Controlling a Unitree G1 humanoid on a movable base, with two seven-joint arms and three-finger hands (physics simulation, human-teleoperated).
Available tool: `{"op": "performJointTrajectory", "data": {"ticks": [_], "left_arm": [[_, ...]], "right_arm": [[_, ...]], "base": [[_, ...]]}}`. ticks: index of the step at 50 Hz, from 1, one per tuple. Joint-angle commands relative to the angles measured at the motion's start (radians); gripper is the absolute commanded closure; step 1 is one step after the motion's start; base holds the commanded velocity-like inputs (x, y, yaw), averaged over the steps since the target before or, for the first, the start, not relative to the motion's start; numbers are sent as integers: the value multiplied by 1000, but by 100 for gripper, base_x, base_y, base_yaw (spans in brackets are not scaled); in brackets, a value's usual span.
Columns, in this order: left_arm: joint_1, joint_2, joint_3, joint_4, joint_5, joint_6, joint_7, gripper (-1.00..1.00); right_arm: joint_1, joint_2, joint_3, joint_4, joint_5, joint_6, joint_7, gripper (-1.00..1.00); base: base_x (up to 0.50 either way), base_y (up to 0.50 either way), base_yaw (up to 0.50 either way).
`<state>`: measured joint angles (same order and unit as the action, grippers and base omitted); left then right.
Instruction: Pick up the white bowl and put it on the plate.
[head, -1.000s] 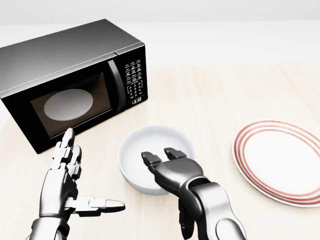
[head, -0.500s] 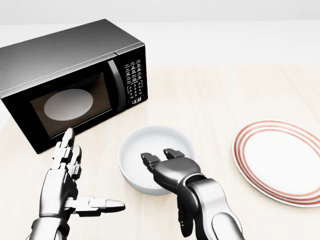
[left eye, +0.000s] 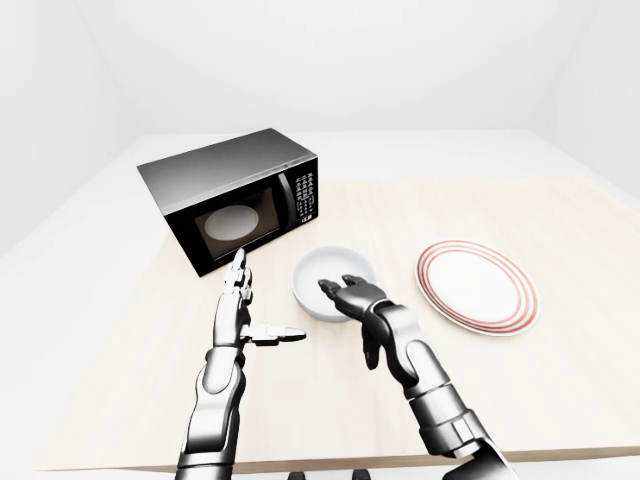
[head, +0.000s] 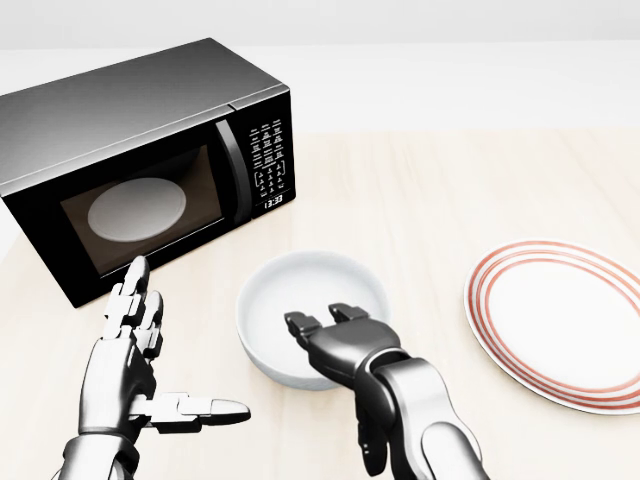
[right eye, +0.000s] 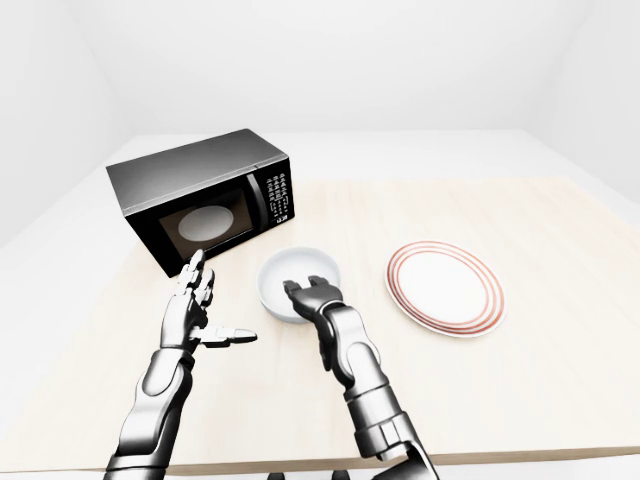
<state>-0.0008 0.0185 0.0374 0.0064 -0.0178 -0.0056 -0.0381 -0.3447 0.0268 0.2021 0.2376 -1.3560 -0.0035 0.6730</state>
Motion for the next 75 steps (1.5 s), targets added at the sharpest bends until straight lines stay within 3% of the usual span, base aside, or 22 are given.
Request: {"op": "performJointTrajectory", "data": {"ticks": [1,25,26,28,29,30,31,53,64,75], "left_arm": [[0,0,0,0,0,0,0,-100],[0,0,0,0,0,0,0,-100],[0,0,0,0,0,0,0,-100],[0,0,0,0,0,0,0,-100],[0,0,0,0,0,0,0,-100],[0,0,0,0,0,0,0,-100],[0,0,0,0,0,0,0,-100],[0,0,0,0,0,0,0,-100],[0,0,0,0,0,0,0,-100],[0,0,0,0,0,0,0,-100]], "right_arm": [[1,-2,0,22,0,-3,-13,-100],[8,-5,6,54,-9,-12,-32,-100],[8,-6,6,57,-9,-14,-34,-48],[7,-6,5,56,-9,-15,-32,18],[7,-6,4,55,-9,-15,-32,22],[8,-6,5,53,-9,-15,-30,93],[8,-6,4,54,-9,-16,-29,100],[3,-2,2,43,-6,-13,-41,100],[-60,9,-30,-23,39,47,-84,100],[-91,4,-39,-75,68,76,-113,100]], "base": [[0,0,0],[0,0,0],[0,0,0],[0,0,0],[0,0,0],[0,0,0],[0,0,0],[0,0,0],[0,0,0],[0,0,0]]}}
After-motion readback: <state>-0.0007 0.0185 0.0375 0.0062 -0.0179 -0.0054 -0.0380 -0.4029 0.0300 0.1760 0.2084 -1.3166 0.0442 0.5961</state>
